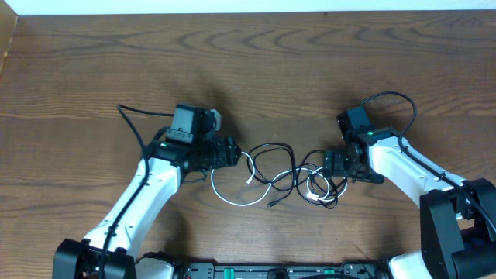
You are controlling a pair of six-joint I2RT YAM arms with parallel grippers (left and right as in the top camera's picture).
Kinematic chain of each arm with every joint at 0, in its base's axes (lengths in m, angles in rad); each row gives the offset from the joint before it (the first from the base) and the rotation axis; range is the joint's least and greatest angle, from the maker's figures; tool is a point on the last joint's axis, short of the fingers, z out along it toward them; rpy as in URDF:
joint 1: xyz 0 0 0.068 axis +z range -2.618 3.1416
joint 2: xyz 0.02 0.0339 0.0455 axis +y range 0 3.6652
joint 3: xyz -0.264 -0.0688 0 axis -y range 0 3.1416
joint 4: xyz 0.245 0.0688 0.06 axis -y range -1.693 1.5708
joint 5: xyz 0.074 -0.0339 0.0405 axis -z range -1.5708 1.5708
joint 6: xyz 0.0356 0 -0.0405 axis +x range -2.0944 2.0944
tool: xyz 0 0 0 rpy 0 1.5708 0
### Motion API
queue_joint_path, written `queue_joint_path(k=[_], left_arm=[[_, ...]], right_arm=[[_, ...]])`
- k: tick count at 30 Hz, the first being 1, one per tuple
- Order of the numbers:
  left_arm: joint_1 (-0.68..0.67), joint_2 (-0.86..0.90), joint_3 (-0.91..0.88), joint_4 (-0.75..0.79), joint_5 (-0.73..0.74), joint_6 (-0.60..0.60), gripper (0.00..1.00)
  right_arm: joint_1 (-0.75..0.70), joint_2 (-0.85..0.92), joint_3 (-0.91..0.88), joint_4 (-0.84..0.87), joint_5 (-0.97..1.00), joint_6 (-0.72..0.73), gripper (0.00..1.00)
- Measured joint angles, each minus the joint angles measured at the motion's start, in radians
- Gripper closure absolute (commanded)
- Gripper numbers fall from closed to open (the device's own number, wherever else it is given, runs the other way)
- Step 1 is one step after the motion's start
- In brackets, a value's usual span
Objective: Untangle cables
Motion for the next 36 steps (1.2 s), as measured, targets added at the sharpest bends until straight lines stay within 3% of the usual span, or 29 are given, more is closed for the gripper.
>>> queue_joint_path(k=[7, 18, 25, 36], left_arm=[[-0.129, 0.075, 0.000, 0.026, 0.022, -0.013, 0.32], [-0.346, 0.230, 0.000, 0.188, -0.013, -0.058, 0.32], [-0.402, 0.238, 0.000, 0.207, -0.145, -0.091, 0.32], [-0.412, 0.238, 0.000, 0.287, -0.209, -0.129, 0.31]], right_arm=[[0.000, 0.000, 0.000, -0.003, -0.002, -0.007, 0.03], [0.000, 0.000, 0.000, -0.006, -0.004, -0.008, 0.06], [0.000, 0.000, 0.000, -0.006, -0.004, -0.008, 0.06], [0.000, 0.000, 0.000, -0.006, -0.004, -0.008, 0.06]])
